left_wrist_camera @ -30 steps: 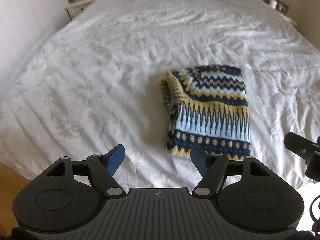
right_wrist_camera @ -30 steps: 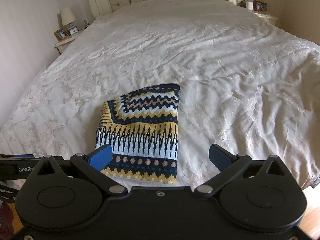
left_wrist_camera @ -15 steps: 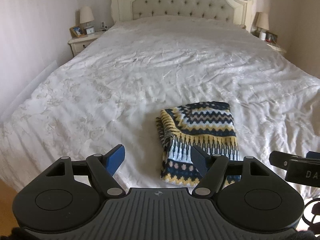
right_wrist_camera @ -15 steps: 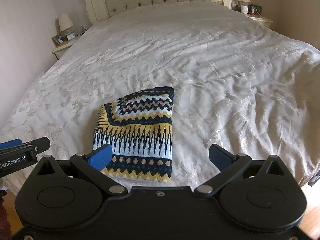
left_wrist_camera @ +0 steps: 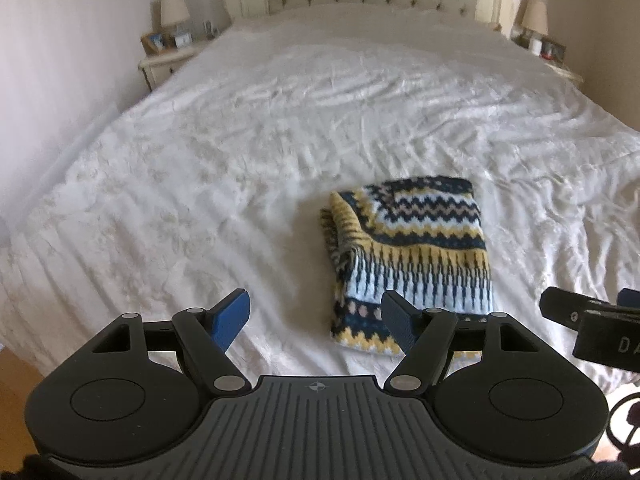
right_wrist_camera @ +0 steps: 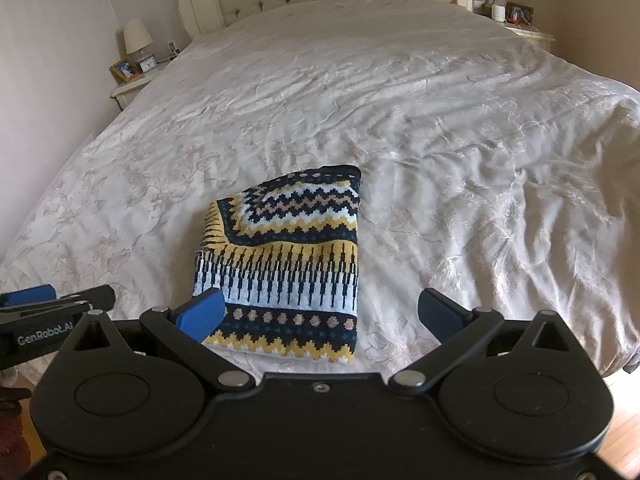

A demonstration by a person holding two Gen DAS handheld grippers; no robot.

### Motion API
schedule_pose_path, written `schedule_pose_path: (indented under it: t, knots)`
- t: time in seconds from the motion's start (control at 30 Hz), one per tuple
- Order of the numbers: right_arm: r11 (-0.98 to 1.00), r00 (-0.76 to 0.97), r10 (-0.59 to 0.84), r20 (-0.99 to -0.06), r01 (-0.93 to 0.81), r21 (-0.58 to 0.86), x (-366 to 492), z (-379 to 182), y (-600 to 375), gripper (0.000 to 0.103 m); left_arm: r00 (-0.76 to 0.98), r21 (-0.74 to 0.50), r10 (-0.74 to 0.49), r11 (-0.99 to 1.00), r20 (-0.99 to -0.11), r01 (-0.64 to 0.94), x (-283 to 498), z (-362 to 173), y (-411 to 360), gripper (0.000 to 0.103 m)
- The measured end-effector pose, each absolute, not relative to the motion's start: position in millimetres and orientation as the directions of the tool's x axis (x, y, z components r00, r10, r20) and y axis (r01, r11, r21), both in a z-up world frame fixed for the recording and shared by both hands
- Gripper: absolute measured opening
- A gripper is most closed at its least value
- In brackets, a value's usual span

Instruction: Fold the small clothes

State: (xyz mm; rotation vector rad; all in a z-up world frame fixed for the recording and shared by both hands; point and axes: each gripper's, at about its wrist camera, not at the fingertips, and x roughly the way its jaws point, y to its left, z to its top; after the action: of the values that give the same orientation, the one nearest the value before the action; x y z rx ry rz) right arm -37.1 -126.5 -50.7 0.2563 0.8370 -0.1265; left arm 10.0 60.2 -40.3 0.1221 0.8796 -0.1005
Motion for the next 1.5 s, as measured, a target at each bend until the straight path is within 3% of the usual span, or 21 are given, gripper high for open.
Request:
schedule_pose_path:
  t: [1.5]
  knots:
    - [0.960, 0.624, -0.038, -0.781, 0.239, 0.144, -32, -52, -131, 0.102, 0.515, 0.059, -0.040, 0.983, -0.856, 0.175, 17, -50, 46, 0.071]
